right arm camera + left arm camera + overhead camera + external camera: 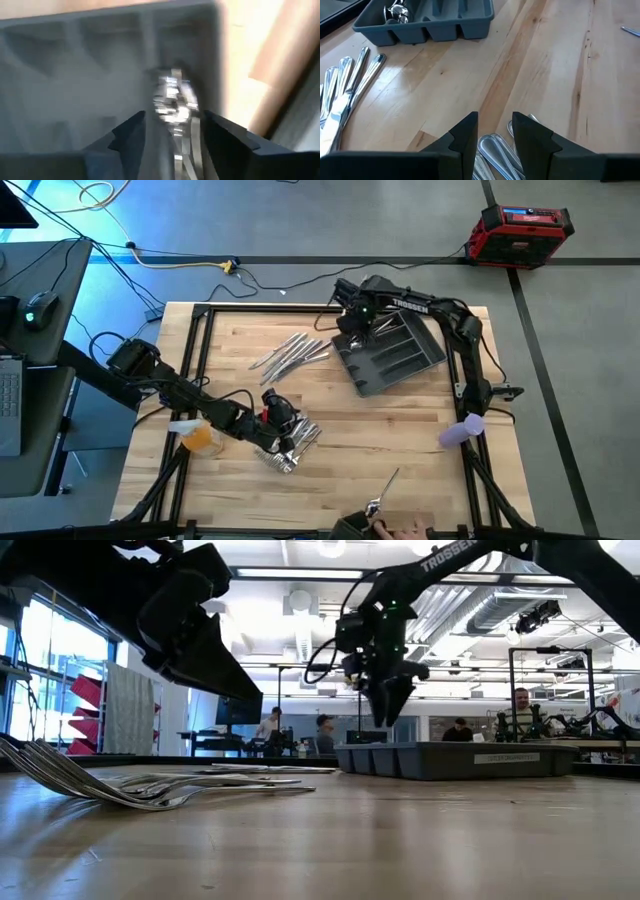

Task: Sort silverware
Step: Adjust the silverware tray

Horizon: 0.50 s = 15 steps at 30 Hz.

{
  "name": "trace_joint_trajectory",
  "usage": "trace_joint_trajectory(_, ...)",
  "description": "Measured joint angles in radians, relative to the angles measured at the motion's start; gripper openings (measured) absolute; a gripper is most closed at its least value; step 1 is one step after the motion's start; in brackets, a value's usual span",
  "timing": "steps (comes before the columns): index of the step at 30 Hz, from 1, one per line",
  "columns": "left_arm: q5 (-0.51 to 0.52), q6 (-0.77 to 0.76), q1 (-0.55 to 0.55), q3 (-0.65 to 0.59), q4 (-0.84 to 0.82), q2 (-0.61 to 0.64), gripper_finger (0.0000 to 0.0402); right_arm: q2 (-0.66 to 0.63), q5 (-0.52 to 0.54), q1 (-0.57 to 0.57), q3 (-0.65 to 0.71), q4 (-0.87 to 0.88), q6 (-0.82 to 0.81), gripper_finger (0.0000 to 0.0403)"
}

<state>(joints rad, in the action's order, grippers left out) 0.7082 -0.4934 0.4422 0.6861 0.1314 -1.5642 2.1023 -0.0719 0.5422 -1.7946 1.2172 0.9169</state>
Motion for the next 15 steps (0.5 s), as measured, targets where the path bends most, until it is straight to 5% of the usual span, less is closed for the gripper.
trace_joint_trajectory(4,0.000,-0.001,0.011,0.000,-0.002,0.000,0.0104,-0.002,0.010,-0.039,0.082,0.009,0.057,0.0129)
trace_joint_trajectory(8,0.000,-0.002,0.013,0.000,-0.004,0.000,0.0104,-0.002,0.156,-0.080,0.180,-0.118,0.047,0.0099)
trace_joint_trajectory(12,0.000,-0.002,0.013,0.000,-0.005,0.000,0.0104,-0.002,0.101,-0.085,0.233,-0.187,0.013,0.0077)
trace_joint_trajectory(15,0.000,-0.003,0.012,0.000,-0.005,0.001,0.0104,-0.002,0.173,-0.085,0.259,-0.236,-0.019,0.0066)
